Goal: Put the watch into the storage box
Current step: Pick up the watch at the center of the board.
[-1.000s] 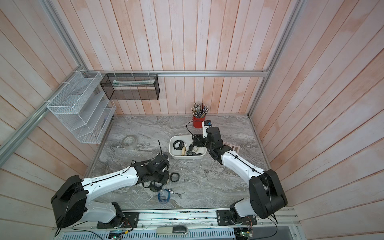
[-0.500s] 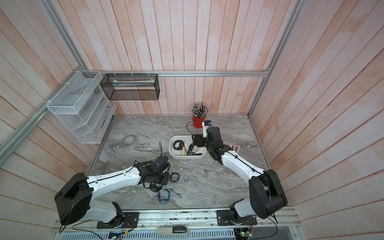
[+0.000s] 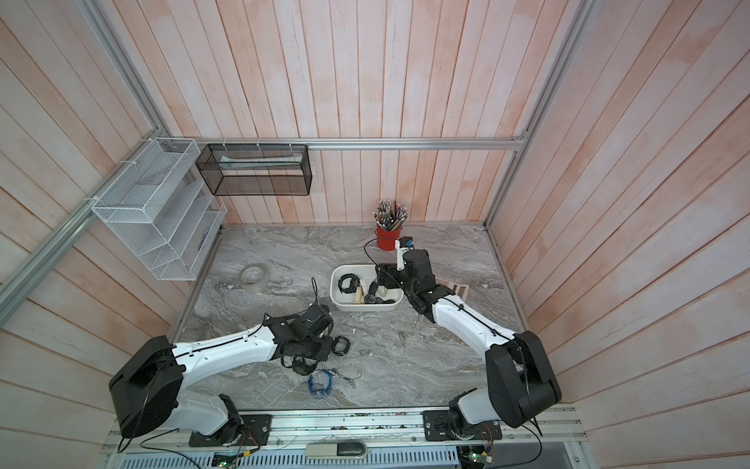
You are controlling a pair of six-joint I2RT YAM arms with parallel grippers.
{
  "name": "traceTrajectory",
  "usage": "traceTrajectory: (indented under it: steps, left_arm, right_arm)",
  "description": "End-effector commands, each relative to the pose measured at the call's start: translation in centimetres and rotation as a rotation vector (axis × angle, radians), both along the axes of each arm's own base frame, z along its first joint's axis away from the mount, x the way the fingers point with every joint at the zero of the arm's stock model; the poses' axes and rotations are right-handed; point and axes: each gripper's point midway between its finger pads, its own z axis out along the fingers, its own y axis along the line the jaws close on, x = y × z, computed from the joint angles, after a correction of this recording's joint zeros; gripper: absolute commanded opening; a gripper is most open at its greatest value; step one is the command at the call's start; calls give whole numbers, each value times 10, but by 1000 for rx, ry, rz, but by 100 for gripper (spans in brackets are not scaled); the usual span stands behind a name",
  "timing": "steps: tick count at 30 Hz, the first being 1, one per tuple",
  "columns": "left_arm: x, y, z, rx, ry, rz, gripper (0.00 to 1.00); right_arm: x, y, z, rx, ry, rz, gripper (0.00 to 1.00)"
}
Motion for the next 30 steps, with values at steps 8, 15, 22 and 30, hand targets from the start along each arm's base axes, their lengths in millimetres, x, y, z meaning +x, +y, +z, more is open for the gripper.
traceTrajectory:
  steps: [8,15,22,30]
  left_arm:
    - [16,-7,45,-47,-108,-1,0]
    - [30,-10,65,-52,-171,-11,0]
    - [63,-18,109,-80,-301,-17,0]
    - [135,-29,153,-129,-475,-15,0]
  right_arm:
    - [0,-5,6,10,-24,-22,82]
    - [0,-6,9,12,-32,-24,82]
    - [-1,-12,15,9,-52,-48,82]
    - [-3,-18,24,8,-72,-62,82]
